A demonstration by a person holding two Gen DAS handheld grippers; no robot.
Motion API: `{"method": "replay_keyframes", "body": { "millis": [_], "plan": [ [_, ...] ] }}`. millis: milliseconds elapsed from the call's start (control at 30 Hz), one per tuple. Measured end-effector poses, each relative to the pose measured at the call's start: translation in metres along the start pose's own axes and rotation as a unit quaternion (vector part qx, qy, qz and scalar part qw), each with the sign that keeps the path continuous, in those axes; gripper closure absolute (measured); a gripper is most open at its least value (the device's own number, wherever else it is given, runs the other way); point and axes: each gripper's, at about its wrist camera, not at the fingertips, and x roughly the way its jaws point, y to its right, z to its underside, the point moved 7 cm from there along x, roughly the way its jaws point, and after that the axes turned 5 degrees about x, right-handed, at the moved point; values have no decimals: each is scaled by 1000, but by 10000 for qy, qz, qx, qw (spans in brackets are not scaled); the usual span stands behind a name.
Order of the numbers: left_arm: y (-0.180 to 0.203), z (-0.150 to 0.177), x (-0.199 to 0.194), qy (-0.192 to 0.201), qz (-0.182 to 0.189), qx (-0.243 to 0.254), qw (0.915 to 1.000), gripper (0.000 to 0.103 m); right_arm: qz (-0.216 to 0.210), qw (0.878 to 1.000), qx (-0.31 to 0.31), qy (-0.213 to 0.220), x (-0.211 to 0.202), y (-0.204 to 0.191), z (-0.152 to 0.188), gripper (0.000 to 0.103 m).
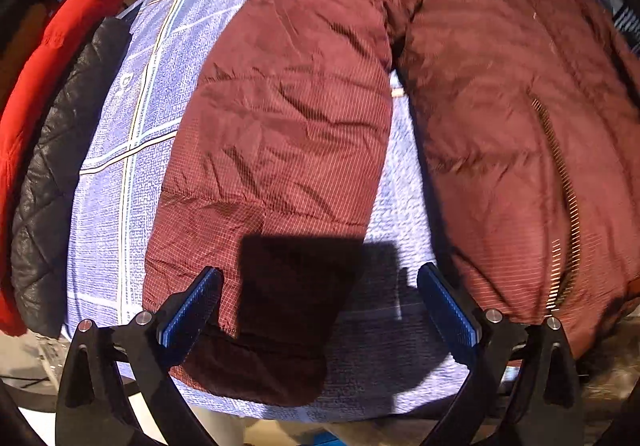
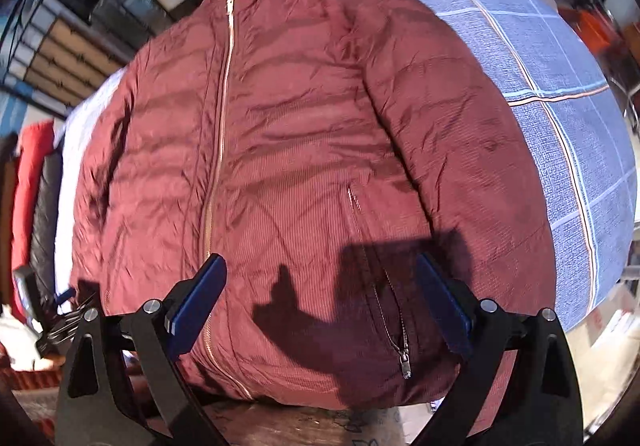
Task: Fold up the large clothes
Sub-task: 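Lift and shake the jacket with both tools, then lay it flat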
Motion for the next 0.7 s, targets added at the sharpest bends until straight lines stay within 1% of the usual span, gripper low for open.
{"method": "replay_keyframes", "body": {
  "millis": [33,67,100,133,167,200,267,300,333,367,400,467,500,533,567,600,633,667,700],
  "plan": [
    [0,1,8,-35,-219,72,9997,9,19,10000,4,-63,3,1,3,10],
    [-3,1,14,-65,-380,87,9992,15,22,9999,54,-111,5,3,6,10],
    [-10,0,22,-148,-563,12,9983,31,30,9998,120,-143,6,6,8,10],
    [-18,-2,26,-211,-478,-148,9985,33,43,9997,182,-163,6,10,9,10],
    [-26,-7,26,-189,-373,-333,9986,48,73,9995,245,-169,6,14,10,10],
    [-37,-12,25,-164,-484,-419,9978,67,99,9994,287,-151,6,18,11,10],
    [-63,-19,18,-83,-770,-644,9949,79,168,9991,385,-74,2,27,12,10],
    [-89,-24,14,-39,-1022,-935,9904,80,199,9989,426,-45,2,31,12,10],
    [-107,-26,12,-30,-1142,-1140,9869,80,228,9986,471,-26,2,35,13,10],
    [-134,-28,13,-59,-1208,-1461,9818,80,264,9981,550,-12,1,40,13,10],
    [-151,-31,14,-85,-1246,-1640,9785,79,278,9977,625,-10,1,45,14,10],
    [-180,-41,14,-82,-1412,-1724,9748,75,266,9966,783,-38,2,53,15,10],
    [-189,-47,12,-90,-1579,-1706,9726,65,262,9958,878,-58,2,58,15,10],
    [-193,-51,11,-139,-1708,-1725,9700,59,261,9949,975,-73,2,62,15,10],
    [-199,-55,10,-288,-1871,-1792,9654,46,245,9936,1097,-77,1,69,15,10],
    [-202,-57,8,-350,-1946,-1868,9623,39,228,9927,1179,-67,0,73,14,10],
    [-201,-59,5,-316,-1882,-1964,9618,38,233,9915,1279,-38,-2,79,13,10],
    [-197,-59,4,-278,-1671,-2023,9646,35,257,9894,1426,20,-6,90,12,10],
    [-185,-58,2,-215,-1290,-2069,9696,24,265,9872,1568,82,-10,100,12,10]
  ]
}}
